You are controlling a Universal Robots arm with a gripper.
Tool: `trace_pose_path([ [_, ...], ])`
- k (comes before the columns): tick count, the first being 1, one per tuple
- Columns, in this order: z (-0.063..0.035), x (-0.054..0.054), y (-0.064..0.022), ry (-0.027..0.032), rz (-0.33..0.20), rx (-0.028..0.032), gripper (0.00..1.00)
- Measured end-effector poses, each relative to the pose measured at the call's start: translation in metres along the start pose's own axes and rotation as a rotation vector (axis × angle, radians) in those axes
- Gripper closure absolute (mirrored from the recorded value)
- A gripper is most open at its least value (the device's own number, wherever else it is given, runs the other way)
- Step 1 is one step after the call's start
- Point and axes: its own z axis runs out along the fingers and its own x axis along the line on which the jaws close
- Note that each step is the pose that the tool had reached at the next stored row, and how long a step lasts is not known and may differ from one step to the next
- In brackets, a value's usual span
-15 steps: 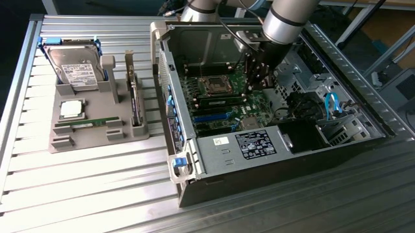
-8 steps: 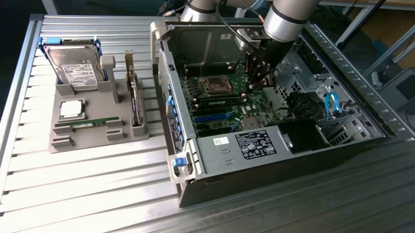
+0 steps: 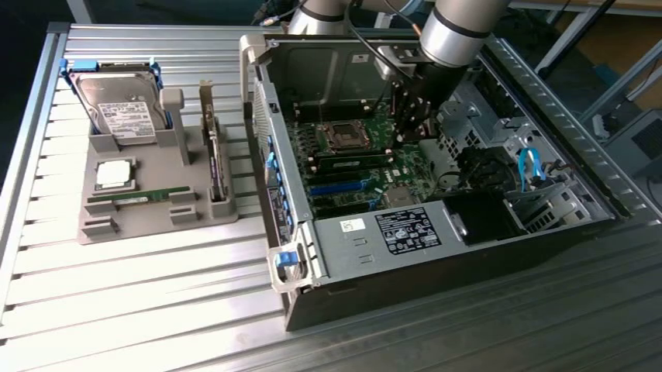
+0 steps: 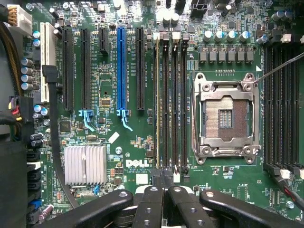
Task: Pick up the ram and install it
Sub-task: 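Press down the ram until it locks into place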
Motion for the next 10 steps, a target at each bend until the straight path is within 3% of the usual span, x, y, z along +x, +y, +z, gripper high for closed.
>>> trace_pose_path([
  [10,0.0010,0.000,0.0208,0.0000,0.000,0.0029,0.90],
])
